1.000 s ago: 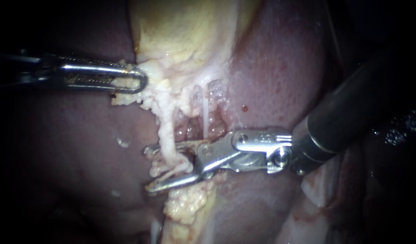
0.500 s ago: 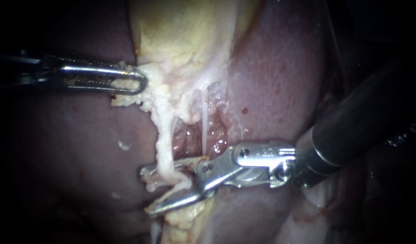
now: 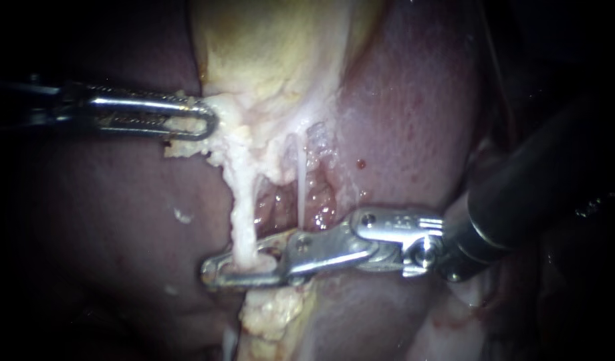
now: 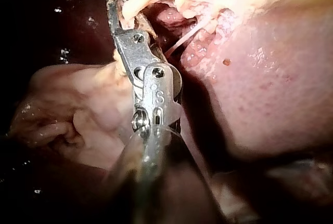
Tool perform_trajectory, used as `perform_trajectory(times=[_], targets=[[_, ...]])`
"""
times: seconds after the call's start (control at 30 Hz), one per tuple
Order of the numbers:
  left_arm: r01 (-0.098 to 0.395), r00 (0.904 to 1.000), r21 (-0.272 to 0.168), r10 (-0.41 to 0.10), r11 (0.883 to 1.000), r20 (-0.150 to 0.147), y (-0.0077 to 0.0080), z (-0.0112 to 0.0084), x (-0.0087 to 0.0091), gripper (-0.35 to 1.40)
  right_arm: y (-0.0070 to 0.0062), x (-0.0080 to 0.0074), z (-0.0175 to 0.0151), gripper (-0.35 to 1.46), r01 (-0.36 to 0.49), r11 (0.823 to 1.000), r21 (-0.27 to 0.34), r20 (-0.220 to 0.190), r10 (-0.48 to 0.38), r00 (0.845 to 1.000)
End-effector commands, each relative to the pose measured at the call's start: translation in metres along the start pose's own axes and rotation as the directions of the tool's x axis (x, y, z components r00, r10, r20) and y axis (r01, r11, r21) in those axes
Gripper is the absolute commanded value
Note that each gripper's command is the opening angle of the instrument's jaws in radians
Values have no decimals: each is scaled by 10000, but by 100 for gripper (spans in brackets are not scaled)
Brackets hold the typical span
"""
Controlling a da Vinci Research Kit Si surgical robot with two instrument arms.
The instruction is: Clipping second clip left tube
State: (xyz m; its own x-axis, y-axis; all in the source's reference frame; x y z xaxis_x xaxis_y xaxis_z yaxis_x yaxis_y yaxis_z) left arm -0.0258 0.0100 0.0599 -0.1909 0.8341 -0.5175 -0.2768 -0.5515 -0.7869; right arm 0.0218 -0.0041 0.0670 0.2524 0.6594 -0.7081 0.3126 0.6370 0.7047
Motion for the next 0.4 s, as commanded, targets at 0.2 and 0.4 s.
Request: perform_trajectory(times=[0.2, 0.4], targets=[[-1, 10000, 14, 1, 10000, -9, 0, 0, 0, -35, -1, -3, -2, -35, -7, 10000, 81, 48, 6, 10000], [-1, 10000, 14, 1, 10000, -9, 0, 0, 0, -35, 0, -3, -1, -35, -3, 10000, 76, 50, 3, 10000]])
